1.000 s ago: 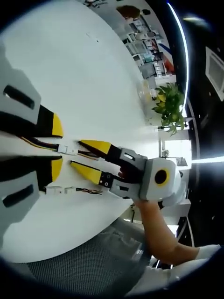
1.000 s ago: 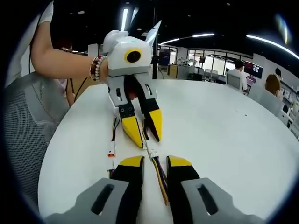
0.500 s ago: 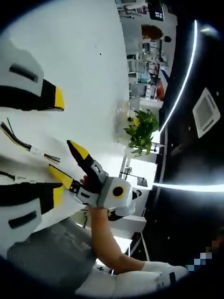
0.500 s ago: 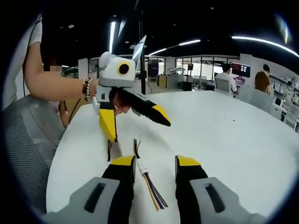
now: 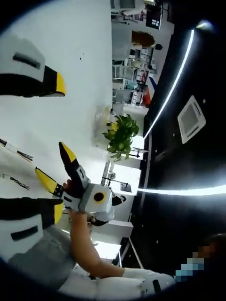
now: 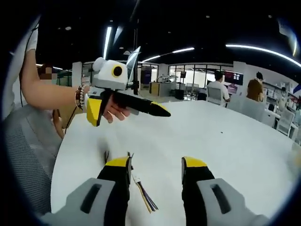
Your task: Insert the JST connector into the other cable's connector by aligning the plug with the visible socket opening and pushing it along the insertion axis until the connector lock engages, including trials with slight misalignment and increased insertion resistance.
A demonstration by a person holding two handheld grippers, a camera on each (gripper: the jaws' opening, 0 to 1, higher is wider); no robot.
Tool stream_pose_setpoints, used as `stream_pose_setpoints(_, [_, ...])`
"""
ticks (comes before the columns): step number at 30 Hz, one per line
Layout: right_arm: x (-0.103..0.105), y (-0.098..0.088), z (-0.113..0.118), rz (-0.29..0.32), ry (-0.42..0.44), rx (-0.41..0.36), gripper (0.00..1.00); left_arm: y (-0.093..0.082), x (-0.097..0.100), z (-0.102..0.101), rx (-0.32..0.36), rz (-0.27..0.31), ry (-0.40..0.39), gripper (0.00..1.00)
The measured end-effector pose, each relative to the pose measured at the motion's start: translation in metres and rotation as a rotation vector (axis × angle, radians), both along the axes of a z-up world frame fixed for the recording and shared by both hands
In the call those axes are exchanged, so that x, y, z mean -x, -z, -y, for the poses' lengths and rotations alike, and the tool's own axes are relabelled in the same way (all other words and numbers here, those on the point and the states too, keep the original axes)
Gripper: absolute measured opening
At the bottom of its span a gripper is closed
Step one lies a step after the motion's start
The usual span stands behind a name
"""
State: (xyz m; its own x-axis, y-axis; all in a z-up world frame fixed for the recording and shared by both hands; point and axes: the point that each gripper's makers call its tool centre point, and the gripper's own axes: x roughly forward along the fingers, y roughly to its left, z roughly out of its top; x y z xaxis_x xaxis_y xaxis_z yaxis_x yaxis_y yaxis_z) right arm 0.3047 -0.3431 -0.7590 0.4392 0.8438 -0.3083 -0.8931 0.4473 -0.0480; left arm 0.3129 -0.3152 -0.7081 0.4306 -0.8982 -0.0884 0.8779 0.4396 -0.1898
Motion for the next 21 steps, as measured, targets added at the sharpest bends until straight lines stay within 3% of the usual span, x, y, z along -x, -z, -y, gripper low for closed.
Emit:
stream_pose_setpoints(3, [0.001,-0.008,-0.001,0.015,0.005,-0.004,0.41,0.002,0.008,-0.002,-0.066,0.006,-0.004,0.95])
stream_pose_setpoints(6, [0.004,-0.013,-0.001,0.030,0.002,0.004,0.40,0.003,0.017,-0.007,-0.114,0.022,0.001,0.90])
stream_pose_setpoints(10, [0.007,-0.018,-0.001,0.036,0.001,0.002,0.39,-0.005,0.025,-0.016,-0.110,0.013,-0.018,0.91])
stream_pose_setpoints(13, [0.013,-0.021,-0.001,0.036,-0.005,-0.005,0.37,-0.013,0.028,-0.022,-0.120,0.069,-0.031,0.91])
stream_pose_setpoints(21, [0.031,-0.025,0.002,0.031,-0.013,0.004,0.37,-0.016,0.051,-0.034,-0.076,-0.017,-0.003,0.90])
